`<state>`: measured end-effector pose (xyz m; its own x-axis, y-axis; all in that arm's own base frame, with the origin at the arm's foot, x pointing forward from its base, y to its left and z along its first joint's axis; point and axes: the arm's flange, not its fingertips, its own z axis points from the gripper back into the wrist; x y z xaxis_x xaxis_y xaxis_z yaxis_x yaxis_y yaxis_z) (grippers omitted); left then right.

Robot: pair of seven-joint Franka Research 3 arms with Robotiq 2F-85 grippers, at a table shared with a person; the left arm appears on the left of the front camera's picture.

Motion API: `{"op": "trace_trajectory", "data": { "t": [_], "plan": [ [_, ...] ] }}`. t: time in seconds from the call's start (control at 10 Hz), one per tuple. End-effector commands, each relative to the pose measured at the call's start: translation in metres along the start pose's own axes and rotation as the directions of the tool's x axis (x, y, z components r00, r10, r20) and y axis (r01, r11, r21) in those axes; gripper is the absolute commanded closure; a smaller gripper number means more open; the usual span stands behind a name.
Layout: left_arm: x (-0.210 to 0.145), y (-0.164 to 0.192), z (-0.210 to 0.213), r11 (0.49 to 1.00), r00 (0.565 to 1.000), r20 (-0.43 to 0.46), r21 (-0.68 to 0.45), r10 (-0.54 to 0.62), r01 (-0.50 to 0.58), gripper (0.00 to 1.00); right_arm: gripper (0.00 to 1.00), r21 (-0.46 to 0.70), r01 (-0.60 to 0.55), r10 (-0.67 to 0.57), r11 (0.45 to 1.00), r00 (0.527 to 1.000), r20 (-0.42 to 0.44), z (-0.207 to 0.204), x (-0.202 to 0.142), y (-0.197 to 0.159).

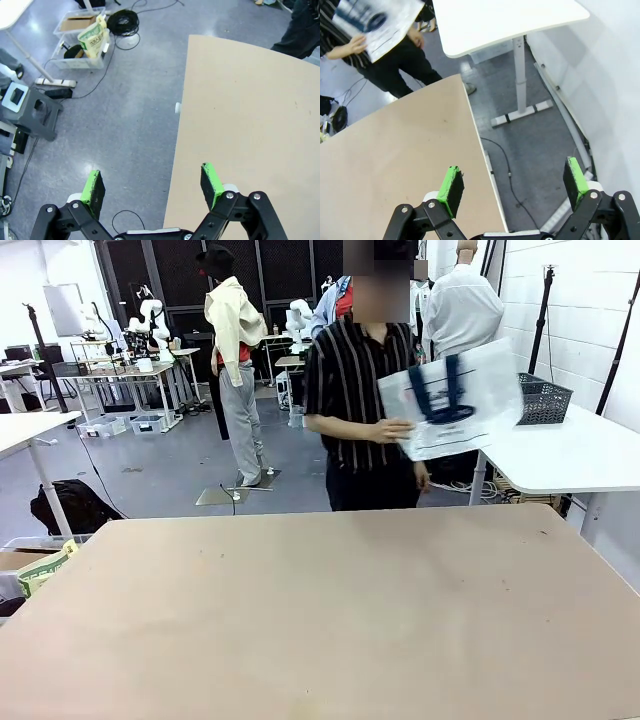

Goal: Transfer purchased items from the store into the shopping bag.
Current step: Open the Reusable shopping bag in the center of the table.

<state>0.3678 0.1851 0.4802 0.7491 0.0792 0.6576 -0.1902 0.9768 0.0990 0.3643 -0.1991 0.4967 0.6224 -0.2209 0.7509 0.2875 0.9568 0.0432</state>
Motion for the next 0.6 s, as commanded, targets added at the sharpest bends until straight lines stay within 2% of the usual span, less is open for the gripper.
{"op": "trace_trajectory", "data": {
  "t": [0.0,0.5],
  "plan": [
    [-0.0009,0.0021,0.0011,1.0,1.0,-0.001,0.009,-0.011,0.011,0.0,0.0,-0.005,-0.006,0.006,1.0,1.0,-0.01,0.0003,-0.0013,0.0001],
    [-0.0009,0.0021,0.0011,1.0,1.0,-0.001,0.009,-0.011,0.011,0.0,0.0,-0.005,-0.006,0.006,1.0,1.0,-0.01,0.0003,-0.0013,0.0001]
  ]
}}
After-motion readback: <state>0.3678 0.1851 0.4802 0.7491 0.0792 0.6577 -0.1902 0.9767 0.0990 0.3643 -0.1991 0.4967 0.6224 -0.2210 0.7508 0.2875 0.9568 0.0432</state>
